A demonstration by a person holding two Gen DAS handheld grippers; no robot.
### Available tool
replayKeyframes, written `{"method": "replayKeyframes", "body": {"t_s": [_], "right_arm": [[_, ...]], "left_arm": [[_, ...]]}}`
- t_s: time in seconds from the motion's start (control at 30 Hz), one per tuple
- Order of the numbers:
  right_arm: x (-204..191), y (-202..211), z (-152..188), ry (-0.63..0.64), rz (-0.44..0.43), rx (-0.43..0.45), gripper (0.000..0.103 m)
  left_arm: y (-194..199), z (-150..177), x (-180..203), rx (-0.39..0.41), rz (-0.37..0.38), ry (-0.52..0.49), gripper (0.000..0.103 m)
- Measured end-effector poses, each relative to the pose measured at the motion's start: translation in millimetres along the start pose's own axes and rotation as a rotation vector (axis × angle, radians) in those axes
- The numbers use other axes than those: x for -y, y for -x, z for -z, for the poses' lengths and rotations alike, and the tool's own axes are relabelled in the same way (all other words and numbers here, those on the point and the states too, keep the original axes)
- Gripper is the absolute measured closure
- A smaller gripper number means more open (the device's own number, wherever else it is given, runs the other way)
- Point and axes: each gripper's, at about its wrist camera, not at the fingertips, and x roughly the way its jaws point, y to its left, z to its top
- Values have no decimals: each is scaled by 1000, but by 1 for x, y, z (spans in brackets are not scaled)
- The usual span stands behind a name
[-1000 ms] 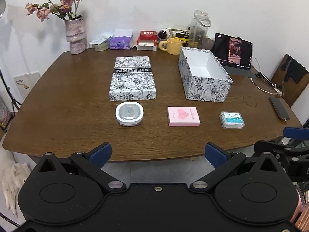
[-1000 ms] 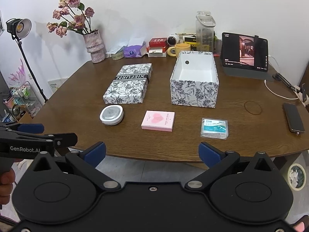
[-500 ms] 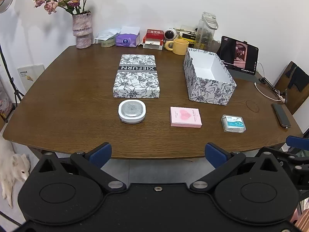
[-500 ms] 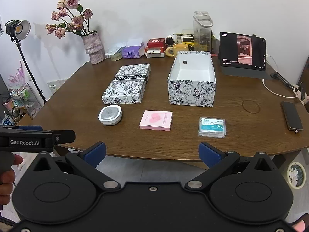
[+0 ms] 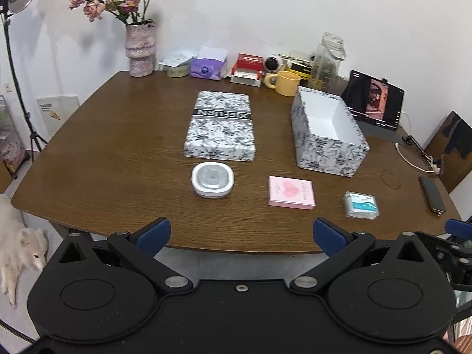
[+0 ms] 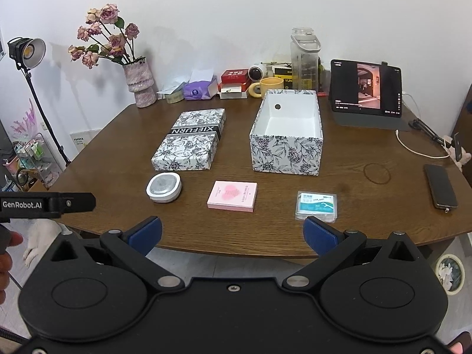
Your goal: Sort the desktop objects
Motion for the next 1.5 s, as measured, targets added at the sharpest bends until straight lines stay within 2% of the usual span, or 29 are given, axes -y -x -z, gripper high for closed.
{"method": "replayKeyframes", "body": {"t_s": [0.77, 1.17, 1.5], "right_arm": [[5, 3, 1, -12, 20, -13, 0], [18, 8, 7, -14, 13, -14, 0], [29, 12, 7, 24, -4, -3, 0]], "left_arm": [[3, 6, 3, -4, 15, -19, 0], [4, 14, 19, -7, 21, -44, 0], [8, 25, 33, 8, 11, -27, 0]]}}
